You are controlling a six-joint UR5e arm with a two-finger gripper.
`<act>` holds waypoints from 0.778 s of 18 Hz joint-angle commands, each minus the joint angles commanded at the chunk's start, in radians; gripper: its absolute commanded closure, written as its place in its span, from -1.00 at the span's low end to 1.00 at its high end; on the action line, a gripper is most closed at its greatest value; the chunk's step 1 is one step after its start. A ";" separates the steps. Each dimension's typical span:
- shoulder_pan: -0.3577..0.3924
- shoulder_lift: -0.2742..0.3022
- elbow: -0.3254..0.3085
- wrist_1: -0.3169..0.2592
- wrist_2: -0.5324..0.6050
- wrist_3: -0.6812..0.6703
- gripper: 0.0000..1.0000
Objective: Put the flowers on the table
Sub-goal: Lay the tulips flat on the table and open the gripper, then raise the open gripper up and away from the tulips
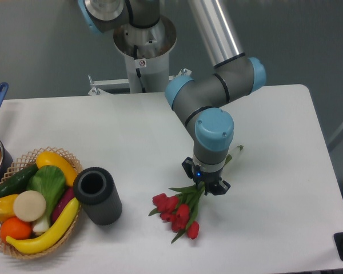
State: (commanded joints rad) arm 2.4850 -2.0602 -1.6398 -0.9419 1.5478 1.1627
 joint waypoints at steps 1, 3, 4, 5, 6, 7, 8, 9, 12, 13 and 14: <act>0.000 0.003 0.002 0.000 -0.002 0.000 0.11; 0.003 0.009 0.008 0.000 -0.002 0.006 -0.09; 0.008 0.012 0.009 0.000 -0.002 0.008 -0.21; 0.014 0.024 0.014 -0.003 -0.002 0.009 -0.30; 0.020 0.031 0.017 -0.006 -0.003 0.011 -0.41; 0.029 0.031 0.015 -0.008 -0.006 0.011 -0.46; 0.034 0.032 0.015 -0.008 -0.008 0.011 -0.52; 0.037 0.032 0.017 -0.005 -0.008 0.011 -0.64; 0.057 0.038 0.017 0.002 -0.006 0.011 -1.00; 0.061 0.038 0.015 0.003 -0.005 0.011 -1.00; 0.067 0.038 0.014 0.005 -0.005 0.011 -1.00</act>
State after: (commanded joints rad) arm 2.5525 -2.0218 -1.6260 -0.9373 1.5432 1.1735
